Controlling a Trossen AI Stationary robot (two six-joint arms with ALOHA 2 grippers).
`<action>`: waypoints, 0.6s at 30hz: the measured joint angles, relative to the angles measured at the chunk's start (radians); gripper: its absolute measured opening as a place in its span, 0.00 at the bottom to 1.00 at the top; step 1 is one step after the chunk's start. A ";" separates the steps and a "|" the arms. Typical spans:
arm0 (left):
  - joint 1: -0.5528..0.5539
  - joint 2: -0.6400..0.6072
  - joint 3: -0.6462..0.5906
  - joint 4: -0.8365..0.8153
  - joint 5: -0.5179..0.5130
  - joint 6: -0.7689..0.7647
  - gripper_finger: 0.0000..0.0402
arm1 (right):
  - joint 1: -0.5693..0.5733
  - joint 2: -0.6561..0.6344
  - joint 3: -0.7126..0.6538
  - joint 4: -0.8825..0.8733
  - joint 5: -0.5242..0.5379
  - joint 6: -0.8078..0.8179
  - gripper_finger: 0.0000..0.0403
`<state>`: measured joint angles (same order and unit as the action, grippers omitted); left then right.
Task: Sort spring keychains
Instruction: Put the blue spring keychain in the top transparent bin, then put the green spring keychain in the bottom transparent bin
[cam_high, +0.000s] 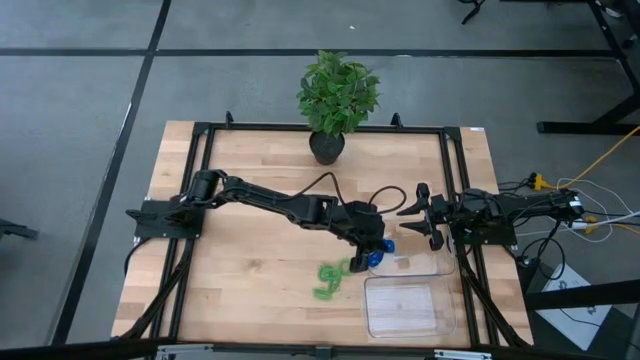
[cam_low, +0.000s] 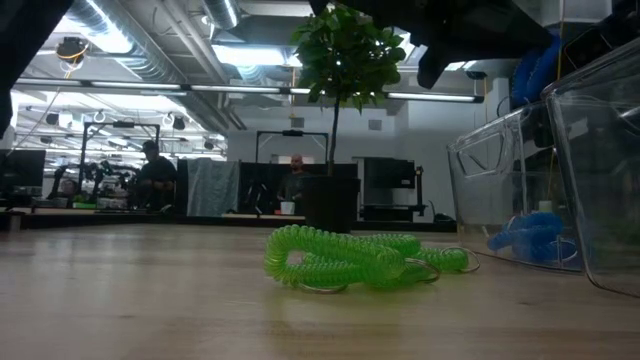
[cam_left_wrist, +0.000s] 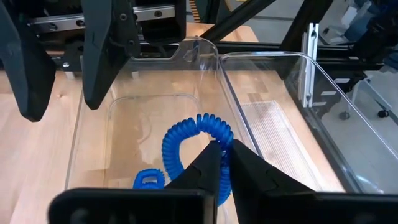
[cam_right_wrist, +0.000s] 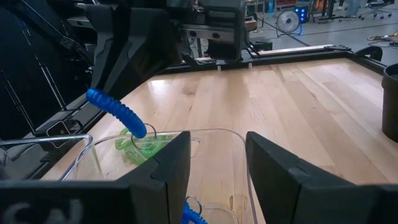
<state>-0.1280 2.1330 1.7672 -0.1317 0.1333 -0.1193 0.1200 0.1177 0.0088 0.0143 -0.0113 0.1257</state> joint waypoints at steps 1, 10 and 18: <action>0.000 0.000 0.000 0.000 0.000 0.000 0.07 | 0.000 0.000 0.000 0.000 0.000 0.000 0.38; 0.000 0.000 0.000 0.000 0.000 -0.025 0.19 | 0.000 0.000 0.000 0.000 0.000 0.000 0.38; 0.000 0.000 0.000 0.000 0.003 -0.025 0.31 | 0.000 0.000 0.000 0.000 0.000 0.000 0.38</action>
<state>-0.1280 2.1326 1.7672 -0.1314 0.1366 -0.1440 0.1200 0.1177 0.0090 0.0143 -0.0110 0.1257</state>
